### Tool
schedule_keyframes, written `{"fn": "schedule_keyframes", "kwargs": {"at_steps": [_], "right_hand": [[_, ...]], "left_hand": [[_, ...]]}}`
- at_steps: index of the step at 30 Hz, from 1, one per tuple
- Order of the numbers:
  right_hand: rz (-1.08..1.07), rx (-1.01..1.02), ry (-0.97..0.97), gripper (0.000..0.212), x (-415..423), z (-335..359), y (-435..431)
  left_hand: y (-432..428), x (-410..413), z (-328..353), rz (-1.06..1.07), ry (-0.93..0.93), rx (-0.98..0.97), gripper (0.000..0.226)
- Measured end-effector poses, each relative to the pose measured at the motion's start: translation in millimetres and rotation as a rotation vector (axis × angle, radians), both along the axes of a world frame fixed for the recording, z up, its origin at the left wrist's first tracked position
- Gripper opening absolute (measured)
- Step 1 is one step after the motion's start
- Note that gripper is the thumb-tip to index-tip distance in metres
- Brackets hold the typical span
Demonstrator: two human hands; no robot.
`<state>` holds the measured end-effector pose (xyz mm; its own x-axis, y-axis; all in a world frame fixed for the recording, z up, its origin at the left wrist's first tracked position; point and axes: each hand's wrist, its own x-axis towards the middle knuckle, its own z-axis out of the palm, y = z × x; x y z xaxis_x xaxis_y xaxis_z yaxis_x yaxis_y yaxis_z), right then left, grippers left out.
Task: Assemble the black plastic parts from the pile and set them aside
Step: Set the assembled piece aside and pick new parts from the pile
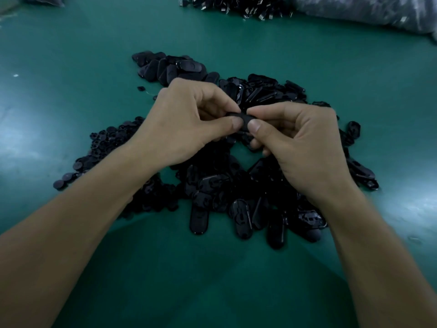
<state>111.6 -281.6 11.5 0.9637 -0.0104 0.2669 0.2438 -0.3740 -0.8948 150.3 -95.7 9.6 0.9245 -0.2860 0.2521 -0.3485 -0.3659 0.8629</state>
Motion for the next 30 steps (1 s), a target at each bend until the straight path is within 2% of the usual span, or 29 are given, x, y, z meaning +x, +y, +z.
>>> {"fn": "schedule_keyframes", "kwargs": {"at_steps": [2,5,8,10,14,19,25,30], "right_hand": [[-0.037,-0.087,-0.024,0.019,0.0,-1.9,0.2],[-0.141,-0.331,-0.07,0.023,-1.4,-5.6,-4.0],[-0.227,-0.61,-0.049,0.031,-1.0,-6.4,-11.9],[-0.236,-0.695,-0.004,0.034,-0.5,-6.3,-13.1],[-0.216,-0.703,0.03,0.036,-2.5,-6.3,-5.3],[-0.269,-0.751,0.061,0.042,-1.4,-6.9,-3.2],[-0.325,-0.736,0.06,0.038,-0.5,-9.3,0.4],[-0.373,-0.75,0.051,0.032,1.3,-11.1,2.4]], "left_hand": [[1.7,3.0,-0.5,0.014,0.004,0.026,0.008],[5.5,13.3,-2.9,0.122,0.008,0.044,0.011],[13.2,28.7,-3.6,0.276,0.014,-0.037,0.012],[17.4,38.4,-3.0,0.358,-0.007,-0.073,0.014],[22.3,56.3,-1.8,0.464,-0.021,-0.064,0.017],[25.9,78.1,-0.8,0.511,-0.037,0.052,0.02],[26.7,88.3,-7.3,0.529,-0.039,0.173,0.017],[23.5,82.9,-8.0,0.56,-0.047,0.172,0.012]]}}
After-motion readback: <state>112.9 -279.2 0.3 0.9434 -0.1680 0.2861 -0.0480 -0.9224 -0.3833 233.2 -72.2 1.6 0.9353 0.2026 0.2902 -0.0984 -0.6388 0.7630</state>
